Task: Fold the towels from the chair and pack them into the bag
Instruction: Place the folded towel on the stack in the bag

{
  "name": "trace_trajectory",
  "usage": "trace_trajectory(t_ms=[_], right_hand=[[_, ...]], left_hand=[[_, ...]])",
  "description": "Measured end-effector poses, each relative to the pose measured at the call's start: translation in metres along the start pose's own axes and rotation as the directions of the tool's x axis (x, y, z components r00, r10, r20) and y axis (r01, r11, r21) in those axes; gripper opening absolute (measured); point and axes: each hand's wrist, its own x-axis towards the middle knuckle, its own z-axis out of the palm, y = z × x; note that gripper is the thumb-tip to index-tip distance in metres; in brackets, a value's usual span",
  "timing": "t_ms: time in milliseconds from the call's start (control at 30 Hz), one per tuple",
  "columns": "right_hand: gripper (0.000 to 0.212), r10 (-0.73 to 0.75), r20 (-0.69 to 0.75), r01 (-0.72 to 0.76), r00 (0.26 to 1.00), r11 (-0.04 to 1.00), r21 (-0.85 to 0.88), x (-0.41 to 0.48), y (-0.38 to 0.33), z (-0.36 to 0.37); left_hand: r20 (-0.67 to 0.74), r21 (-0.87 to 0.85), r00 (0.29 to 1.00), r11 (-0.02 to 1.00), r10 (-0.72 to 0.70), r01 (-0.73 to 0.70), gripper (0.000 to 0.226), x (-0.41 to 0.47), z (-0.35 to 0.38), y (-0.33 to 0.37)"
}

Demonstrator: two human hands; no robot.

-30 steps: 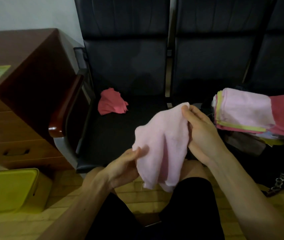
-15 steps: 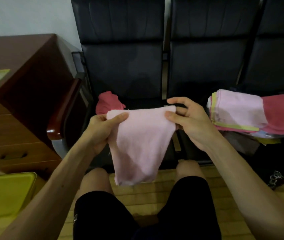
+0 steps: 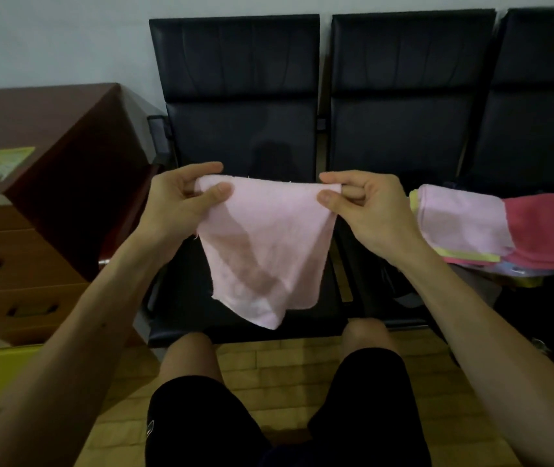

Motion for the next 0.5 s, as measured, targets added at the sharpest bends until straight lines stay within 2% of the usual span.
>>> trace_trajectory(t_ms=[67,133,300,400,500], right_hand=[[0.046,-0.012,0.016,0.013,1.000,0.997,-0.079,-0.002,0.002,0.000],[0.047,-0.019,0.018,0.021,1.000,0.989,-0.149,-0.004,0.003,0.001],[0.029,0.017,-0.024,-0.021,1.000,0.983,-0.183,-0.007,0.009,0.003],[0.027,0.037,-0.066,-0.051,0.997,0.974,-0.222,-0.008,0.014,0.006],[0.035,0.035,-0.073,-0.055,0.997,0.956,-0.288,-0.010,0.012,0.006]], left_hand=[[-0.031,0.044,0.998,0.998,0.046,-0.045,0.038,0.001,0.004,-0.002],[-0.067,0.062,0.995,0.996,0.072,-0.068,0.031,0.001,0.009,-0.004],[-0.125,0.125,0.987,0.988,0.102,-0.086,0.020,-0.004,0.016,-0.015],[-0.082,0.235,0.988,0.966,0.133,-0.111,0.033,-0.008,0.019,-0.026],[-0.070,0.315,0.988,0.943,0.138,-0.109,0.041,-0.012,0.023,-0.032]])
